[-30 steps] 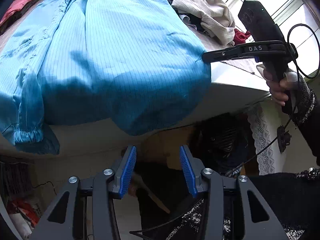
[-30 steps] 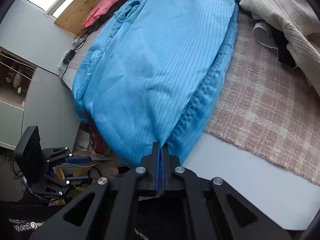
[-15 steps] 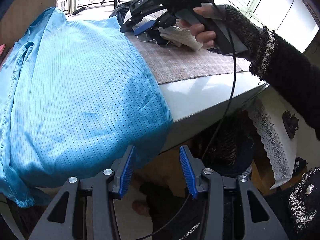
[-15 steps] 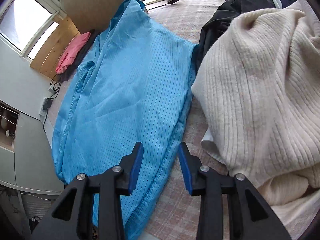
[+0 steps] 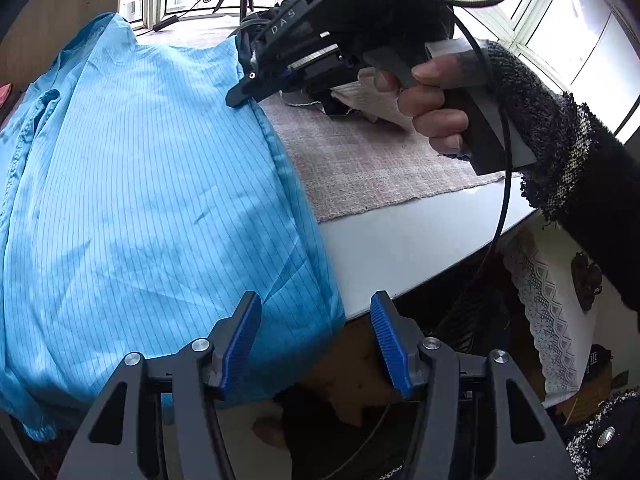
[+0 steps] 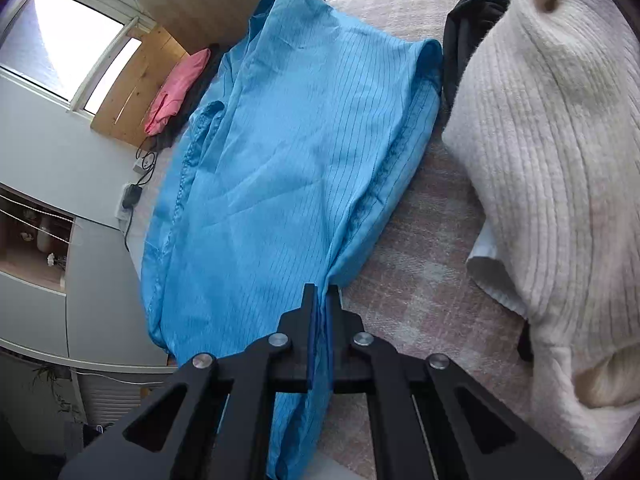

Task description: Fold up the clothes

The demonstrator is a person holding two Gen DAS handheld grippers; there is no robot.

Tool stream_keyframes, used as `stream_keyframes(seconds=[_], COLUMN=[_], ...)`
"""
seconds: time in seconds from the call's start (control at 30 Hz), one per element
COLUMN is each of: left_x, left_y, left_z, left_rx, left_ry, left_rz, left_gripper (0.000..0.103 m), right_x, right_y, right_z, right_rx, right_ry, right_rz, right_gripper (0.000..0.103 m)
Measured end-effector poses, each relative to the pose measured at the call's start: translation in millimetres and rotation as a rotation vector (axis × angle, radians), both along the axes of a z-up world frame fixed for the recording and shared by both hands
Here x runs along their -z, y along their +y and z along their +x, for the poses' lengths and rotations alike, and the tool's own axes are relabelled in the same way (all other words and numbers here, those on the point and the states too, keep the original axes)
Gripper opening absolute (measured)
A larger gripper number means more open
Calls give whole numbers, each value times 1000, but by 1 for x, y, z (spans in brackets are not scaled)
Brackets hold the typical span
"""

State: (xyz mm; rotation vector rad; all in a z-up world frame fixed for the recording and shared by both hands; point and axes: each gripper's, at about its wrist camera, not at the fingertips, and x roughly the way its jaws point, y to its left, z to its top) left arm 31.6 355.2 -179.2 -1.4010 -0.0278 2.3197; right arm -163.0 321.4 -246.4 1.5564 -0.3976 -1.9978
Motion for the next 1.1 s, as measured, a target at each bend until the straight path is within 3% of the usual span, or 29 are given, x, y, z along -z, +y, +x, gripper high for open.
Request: stream_keyframes(seconds=[0.1, 0.3, 0.37, 0.43, 0.53, 0.6, 0.63, 0.67, 0.73, 0.87, 1.03, 1.1], left_x=[10, 18, 19, 19, 20, 21, 20, 16, 9, -7, -26, -33], left_y=[10, 7, 5, 0, -15, -25, -30, -34, -42, -57, -76, -87], left_z=[-5, -9, -8, -8, -12, -14, -14, -14, -13, -15, -15, -15], left_rx=[-19, -113, -112, -103, -124, -146, -156, -162, -173, -187, -194, -204], left_ry=[2, 25, 50, 59, 17, -9, -18, -19, -20, -19, -15, -12], left_rz=[-60, -96, -105, -93, -14, 25, 45, 63, 99, 166, 243, 280], left_gripper=[56, 53, 41, 17, 6, 4, 3, 3, 3, 2, 0, 0], right_x=[-17, -40, -45, -45, -46, -44, -42, -40, -27, -1, 13, 11], right_y=[-5, -15, -19, -22, -21, -12, -7, -2, 7, 22, 23, 19], right_z=[0, -8, -9, -11, -15, -19, -21, -23, -33, -55, -79, -84], right_rx=[22, 58, 45, 29, 32, 61, 70, 79, 109, 187, 277, 291], right_ry=[2, -1, 14, 3, 40, 73, 88, 102, 70, -22, -22, -2], right_rz=[-30, -117, -100, -98, 9, 109, 150, 191, 182, 99, -28, -54], right_gripper=[3, 3, 3, 3, 5, 22, 41, 51, 54, 54, 51, 13])
